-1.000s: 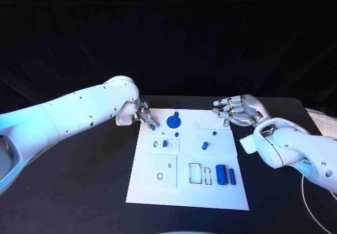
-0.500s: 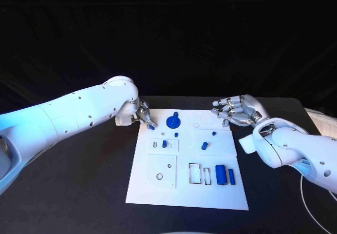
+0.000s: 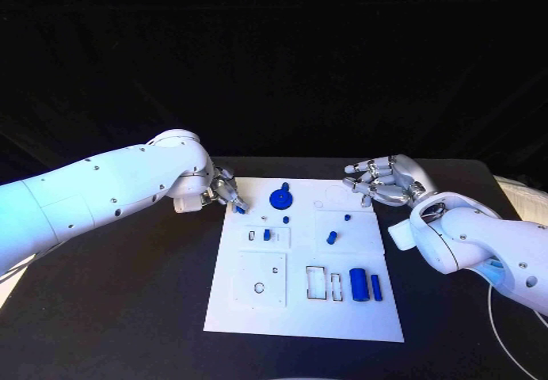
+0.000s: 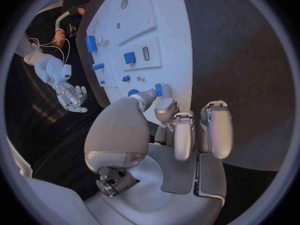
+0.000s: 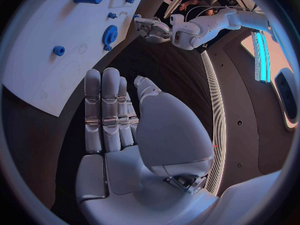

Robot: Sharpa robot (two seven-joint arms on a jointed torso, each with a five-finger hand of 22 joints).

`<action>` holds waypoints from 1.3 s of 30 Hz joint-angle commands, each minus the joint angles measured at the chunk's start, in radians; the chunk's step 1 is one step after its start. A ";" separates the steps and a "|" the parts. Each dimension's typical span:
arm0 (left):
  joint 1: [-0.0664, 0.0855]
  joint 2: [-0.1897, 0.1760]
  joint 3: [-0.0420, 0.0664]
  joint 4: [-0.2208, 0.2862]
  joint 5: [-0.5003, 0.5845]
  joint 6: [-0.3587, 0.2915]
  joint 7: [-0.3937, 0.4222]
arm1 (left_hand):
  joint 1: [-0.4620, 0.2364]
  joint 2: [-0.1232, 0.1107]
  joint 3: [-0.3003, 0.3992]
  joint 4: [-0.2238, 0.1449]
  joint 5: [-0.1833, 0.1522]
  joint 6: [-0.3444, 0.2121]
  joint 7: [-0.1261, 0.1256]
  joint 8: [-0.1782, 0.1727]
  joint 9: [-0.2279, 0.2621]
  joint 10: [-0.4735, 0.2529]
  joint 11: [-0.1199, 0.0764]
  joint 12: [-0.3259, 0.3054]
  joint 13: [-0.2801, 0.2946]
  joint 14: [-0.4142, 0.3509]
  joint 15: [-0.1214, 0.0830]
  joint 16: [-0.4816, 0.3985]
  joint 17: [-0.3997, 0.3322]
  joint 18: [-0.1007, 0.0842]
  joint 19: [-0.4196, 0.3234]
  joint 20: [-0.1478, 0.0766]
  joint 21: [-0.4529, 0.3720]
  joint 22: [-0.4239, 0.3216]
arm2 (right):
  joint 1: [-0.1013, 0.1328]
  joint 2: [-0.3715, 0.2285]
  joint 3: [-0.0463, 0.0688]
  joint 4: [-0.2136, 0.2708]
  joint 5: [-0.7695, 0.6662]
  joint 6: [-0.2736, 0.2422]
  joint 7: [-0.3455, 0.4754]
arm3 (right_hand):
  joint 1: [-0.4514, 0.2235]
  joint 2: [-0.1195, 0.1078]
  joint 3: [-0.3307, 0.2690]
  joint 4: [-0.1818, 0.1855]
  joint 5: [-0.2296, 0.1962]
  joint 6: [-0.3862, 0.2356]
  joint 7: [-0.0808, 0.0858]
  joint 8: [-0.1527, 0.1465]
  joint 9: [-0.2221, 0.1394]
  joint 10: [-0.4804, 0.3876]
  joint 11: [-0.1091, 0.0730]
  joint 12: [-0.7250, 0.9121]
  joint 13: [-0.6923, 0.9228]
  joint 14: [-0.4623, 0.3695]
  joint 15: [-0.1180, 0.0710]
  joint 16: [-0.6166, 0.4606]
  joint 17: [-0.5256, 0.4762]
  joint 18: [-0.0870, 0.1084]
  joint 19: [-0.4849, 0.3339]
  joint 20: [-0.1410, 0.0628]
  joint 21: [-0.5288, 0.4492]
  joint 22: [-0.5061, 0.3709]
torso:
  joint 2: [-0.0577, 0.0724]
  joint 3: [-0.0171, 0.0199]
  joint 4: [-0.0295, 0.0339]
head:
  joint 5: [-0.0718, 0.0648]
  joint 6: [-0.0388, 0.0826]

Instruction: Assemble the parts on the task board

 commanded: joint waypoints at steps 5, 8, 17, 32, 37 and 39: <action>-0.020 -0.078 -0.001 0.144 0.014 -0.146 0.070 | -0.010 -0.014 0.155 -0.143 0.012 0.011 -0.004 0.009 0.001 0.012 0.000 0.009 0.006 0.107 0.004 0.003 0.263 0.000 0.020 0.003 0.003 0.124 | -0.001 -0.002 0.000 0.001 0.000 0.012 0.007 | 0.009 -0.002 0.003 -0.005 0.008 -0.006 0.002 -0.003 -0.001 -0.008 0.000 -0.002 -0.002 0.002 0.007 -0.004 0.002 0.014 0.008 0.000 -0.005 -0.001 | 0.000 -0.0014 0.0027 | -0.003 0.005; -0.036 -0.105 -0.002 0.198 0.008 -0.192 0.084 | -0.012 -0.018 0.159 -0.146 0.013 0.013 -0.005 0.010 0.001 0.014 -0.001 0.011 0.008 0.107 0.003 0.003 0.263 0.000 0.021 0.003 0.003 0.126 | -0.002 -0.001 0.000 0.000 0.000 0.012 0.007 | 0.009 -0.002 0.003 -0.005 0.009 -0.006 0.003 -0.003 -0.001 -0.009 0.000 -0.002 -0.002 0.002 0.007 -0.005 0.002 0.014 0.008 0.000 -0.006 -0.002 | 0.000 -0.0021 0.0014 | 0.003 0.005; -0.068 -0.131 -0.013 0.280 -0.071 -0.251 0.108 | -0.016 -0.029 0.169 -0.153 0.020 0.018 -0.007 0.011 0.001 0.021 -0.003 0.018 0.015 0.107 0.002 0.003 0.263 -0.001 0.023 0.002 0.006 0.130 | -0.004 0.000 0.000 0.000 0.000 0.015 0.007 | 0.008 -0.002 0.003 -0.005 0.011 -0.006 0.003 -0.003 -0.001 -0.009 0.001 -0.002 -0.002 0.002 0.007 -0.005 0.002 0.014 0.008 0.000 -0.006 -0.002 | 0.000 -0.0017 0.0000 | 0.006 0.002; -0.085 -0.128 -0.016 0.290 -0.129 -0.184 0.061 | -0.016 -0.032 0.171 -0.156 0.021 0.019 -0.007 0.011 0.000 0.024 -0.003 0.022 0.020 0.107 0.002 0.003 0.263 -0.002 0.025 0.002 0.008 0.132 | -0.007 0.000 0.000 0.000 0.004 0.018 0.008 | 0.008 -0.002 0.003 -0.005 0.011 -0.006 0.003 -0.003 -0.001 -0.009 0.001 -0.002 -0.002 0.002 0.007 -0.005 0.002 0.014 0.008 0.000 -0.006 -0.002 | 0.001 -0.0012 0.0009 | 0.007 -0.006; -0.087 -0.126 -0.016 0.287 -0.134 -0.155 0.049 | -0.015 -0.033 0.173 -0.157 0.021 0.020 -0.007 0.011 0.000 0.026 -0.003 0.024 0.022 0.107 0.001 0.003 0.263 -0.002 0.026 0.001 0.010 0.134 | -0.008 0.000 0.000 0.000 0.004 0.018 0.008 | 0.008 -0.002 0.004 -0.005 0.015 -0.007 0.003 -0.003 -0.001 -0.010 0.001 -0.002 -0.003 0.001 0.008 -0.006 0.003 0.014 0.008 0.000 -0.007 -0.002 | 0.001 -0.0005 0.0004 | 0.013 -0.007; -0.087 -0.125 -0.016 0.286 -0.135 -0.143 0.046 | -0.015 -0.033 0.173 -0.157 0.021 0.020 -0.007 0.011 0.000 0.026 -0.003 0.024 0.022 0.107 0.001 0.003 0.263 -0.002 0.026 0.001 0.010 0.134 | -0.008 0.000 0.000 0.000 0.004 0.019 0.008 | 0.008 -0.002 0.004 -0.005 0.015 -0.007 0.003 -0.003 -0.001 -0.010 0.001 -0.002 -0.003 0.001 0.008 -0.006 0.003 0.014 0.008 0.000 -0.007 -0.002 | 0.001 -0.0010 0.0000 | 0.012 -0.007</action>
